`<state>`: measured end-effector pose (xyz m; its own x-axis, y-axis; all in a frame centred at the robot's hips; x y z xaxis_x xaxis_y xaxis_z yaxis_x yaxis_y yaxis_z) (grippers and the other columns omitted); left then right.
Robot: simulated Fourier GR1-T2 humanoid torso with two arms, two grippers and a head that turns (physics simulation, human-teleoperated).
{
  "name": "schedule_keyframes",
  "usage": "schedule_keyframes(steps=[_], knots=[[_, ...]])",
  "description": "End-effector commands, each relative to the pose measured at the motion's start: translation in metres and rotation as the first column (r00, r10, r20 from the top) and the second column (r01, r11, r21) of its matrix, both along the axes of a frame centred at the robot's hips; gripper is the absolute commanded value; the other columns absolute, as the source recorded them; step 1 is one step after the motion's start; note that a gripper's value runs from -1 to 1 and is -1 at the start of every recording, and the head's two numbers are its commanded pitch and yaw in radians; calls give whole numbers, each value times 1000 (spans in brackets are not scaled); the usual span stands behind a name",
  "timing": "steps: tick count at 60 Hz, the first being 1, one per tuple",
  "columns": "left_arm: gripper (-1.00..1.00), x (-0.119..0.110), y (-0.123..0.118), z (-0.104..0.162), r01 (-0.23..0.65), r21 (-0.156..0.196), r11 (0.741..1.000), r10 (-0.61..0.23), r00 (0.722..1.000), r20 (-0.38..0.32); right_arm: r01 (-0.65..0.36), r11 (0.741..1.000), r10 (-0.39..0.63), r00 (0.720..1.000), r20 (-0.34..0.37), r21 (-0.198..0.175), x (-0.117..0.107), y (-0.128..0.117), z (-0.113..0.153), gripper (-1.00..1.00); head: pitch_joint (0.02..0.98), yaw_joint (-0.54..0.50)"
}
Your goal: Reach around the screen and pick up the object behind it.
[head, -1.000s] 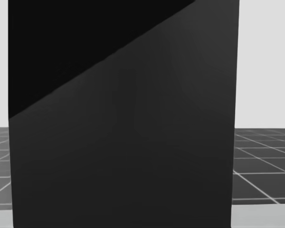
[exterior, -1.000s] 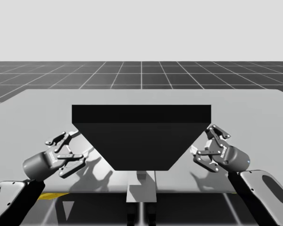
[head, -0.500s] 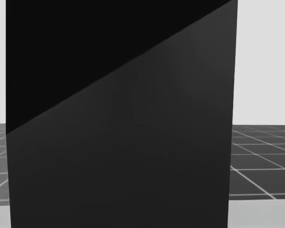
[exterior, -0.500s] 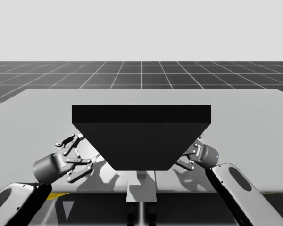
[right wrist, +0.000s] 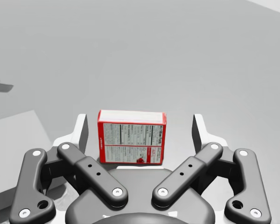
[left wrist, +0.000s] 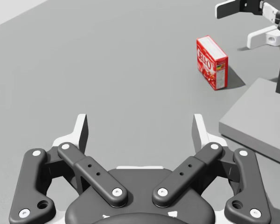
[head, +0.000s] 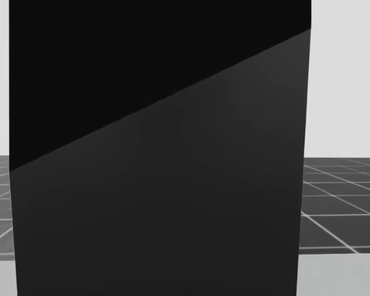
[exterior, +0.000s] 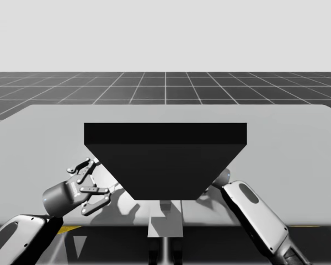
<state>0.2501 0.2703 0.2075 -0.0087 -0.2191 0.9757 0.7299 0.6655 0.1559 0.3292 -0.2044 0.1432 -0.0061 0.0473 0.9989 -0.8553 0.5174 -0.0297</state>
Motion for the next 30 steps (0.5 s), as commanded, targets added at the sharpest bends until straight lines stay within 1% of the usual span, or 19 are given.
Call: schedule_keyframes(steps=[1,13,18,22,26,30], knots=[[-1000,-1,0,-1,3,6,1000,-3,1000,4,-11,1000,11,1000,-22,-10,12,12,-6,-1000,116,-54],[-1000,-4,-1,-2,8,17,1000,-9,1000,12,-38,999,35,997,-65,-36,26,32,-14,-1000,121,-53],[-1000,-5,-2,-2,11,20,1000,-11,1000,15,-56,997,53,996,-70,-48,30,39,-19,-1000,125,-52],[-1000,-5,-2,-2,14,24,1000,-15,1000,17,-58,997,53,994,-95,-52,32,45,-21,-1000,126,-51],[-1000,-7,-3,-2,18,32,999,-18,1000,20,-54,996,46,992,-122,-65,35,49,-25,-1000,129,-52],[-1000,-8,-3,-3,21,34,999,-21,1000,21,-47,997,36,988,-150,-68,39,52,-28,-1000,129,-53]])
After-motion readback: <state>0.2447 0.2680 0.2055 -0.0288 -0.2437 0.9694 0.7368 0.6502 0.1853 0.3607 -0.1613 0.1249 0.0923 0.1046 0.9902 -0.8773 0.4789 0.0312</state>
